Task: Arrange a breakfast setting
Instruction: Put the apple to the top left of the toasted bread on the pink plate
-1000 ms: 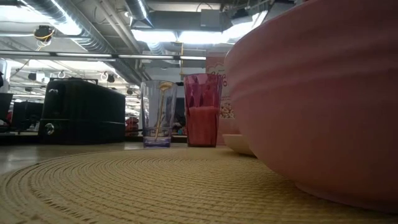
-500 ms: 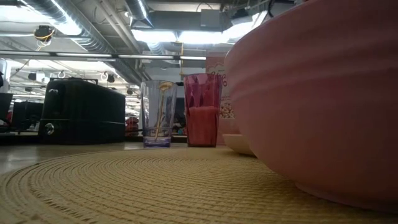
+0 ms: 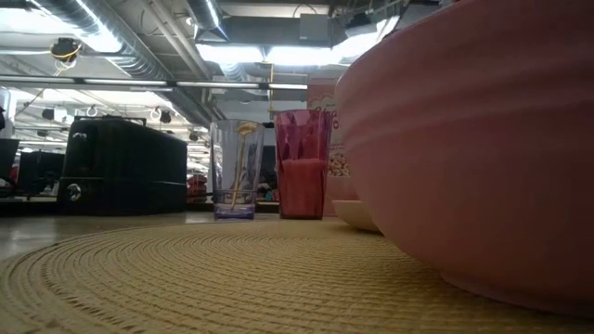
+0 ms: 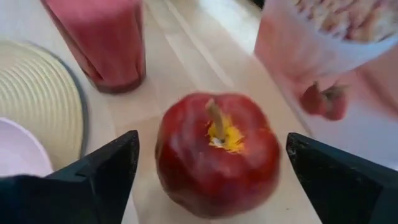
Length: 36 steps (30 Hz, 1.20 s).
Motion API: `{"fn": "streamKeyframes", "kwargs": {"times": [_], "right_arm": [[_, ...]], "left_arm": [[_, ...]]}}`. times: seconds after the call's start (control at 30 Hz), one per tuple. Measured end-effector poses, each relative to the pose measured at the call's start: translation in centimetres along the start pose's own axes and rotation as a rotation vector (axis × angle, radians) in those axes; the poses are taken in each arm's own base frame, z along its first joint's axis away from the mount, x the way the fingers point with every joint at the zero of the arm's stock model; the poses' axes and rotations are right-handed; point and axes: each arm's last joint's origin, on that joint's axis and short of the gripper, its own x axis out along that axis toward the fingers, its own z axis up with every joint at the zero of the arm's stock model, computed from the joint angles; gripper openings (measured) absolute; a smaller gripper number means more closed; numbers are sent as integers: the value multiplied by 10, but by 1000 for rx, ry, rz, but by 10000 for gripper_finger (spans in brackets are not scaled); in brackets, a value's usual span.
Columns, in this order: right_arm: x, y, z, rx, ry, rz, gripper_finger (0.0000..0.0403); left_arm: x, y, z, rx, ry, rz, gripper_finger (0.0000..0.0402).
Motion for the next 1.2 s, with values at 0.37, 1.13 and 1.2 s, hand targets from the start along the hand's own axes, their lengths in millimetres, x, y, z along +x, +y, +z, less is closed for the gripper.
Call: {"fn": "streamKeyframes", "kwargs": {"times": [0.37, 1.13, 1.2], "right_arm": [[47, 6, 5, -47, 45, 48, 382], [31, 5, 28, -105, -47, 73, 321], [26, 6, 31, -104, -43, 113, 321]], "left_arm": [[0, -1, -2, -32, 21, -7, 204], [-1, -3, -9, -208, 98, -23, 204], [-1, -3, -9, -208, 98, -23, 204]]}}
